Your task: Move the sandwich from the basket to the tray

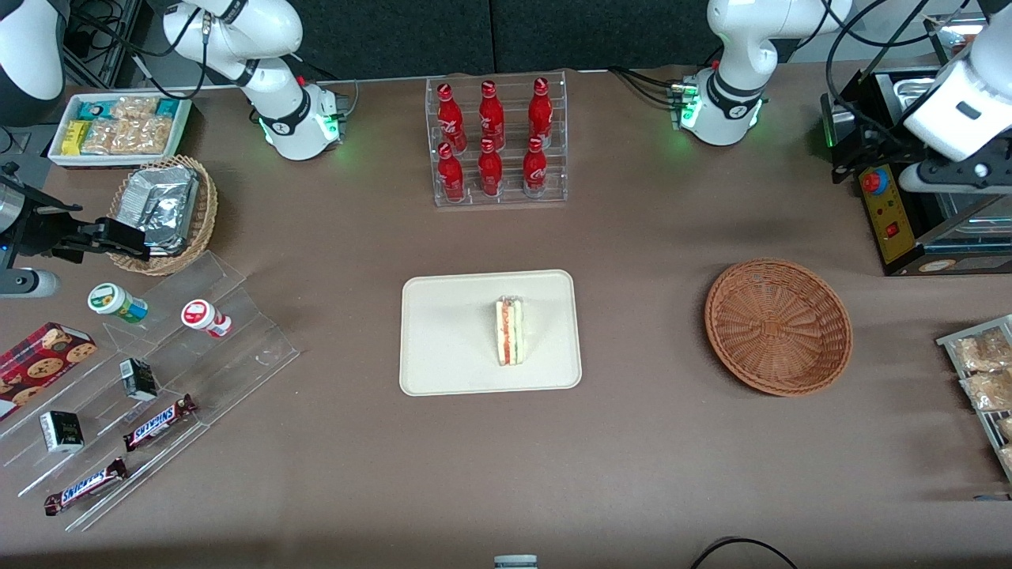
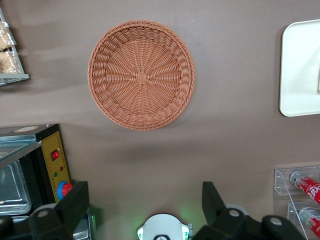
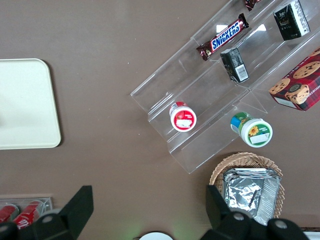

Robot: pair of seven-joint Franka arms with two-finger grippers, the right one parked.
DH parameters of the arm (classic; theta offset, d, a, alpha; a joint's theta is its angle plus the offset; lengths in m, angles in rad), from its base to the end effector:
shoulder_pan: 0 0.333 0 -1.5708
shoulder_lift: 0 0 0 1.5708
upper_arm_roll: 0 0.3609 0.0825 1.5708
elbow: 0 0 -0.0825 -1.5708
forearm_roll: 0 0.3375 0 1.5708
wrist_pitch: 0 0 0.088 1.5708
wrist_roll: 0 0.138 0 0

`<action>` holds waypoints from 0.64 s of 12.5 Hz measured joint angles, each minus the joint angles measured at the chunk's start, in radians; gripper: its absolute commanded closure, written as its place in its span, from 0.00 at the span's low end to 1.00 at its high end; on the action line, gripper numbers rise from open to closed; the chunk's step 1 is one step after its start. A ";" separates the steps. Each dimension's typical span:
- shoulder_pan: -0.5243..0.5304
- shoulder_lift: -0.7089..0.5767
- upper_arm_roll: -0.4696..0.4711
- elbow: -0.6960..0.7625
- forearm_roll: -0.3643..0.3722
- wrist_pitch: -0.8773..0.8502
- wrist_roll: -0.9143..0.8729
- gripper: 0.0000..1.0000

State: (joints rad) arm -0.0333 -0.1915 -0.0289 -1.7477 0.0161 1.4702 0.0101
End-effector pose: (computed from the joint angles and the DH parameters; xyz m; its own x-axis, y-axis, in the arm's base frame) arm 0.4236 -0.0255 0.6454 0.9939 -0.0694 -0.0862 -0.0714 -0.9972 -0.0207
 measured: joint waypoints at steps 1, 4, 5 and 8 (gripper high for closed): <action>0.000 0.004 0.000 0.012 0.000 -0.006 -0.002 0.00; -0.001 0.014 -0.004 0.027 0.000 -0.015 -0.028 0.00; -0.002 0.016 -0.006 0.029 0.000 -0.019 -0.031 0.00; -0.003 0.024 -0.009 0.052 -0.002 -0.065 -0.033 0.00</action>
State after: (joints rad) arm -0.0368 -0.1678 -0.0377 -1.6954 0.0146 1.4051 -0.0231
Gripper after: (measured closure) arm 0.000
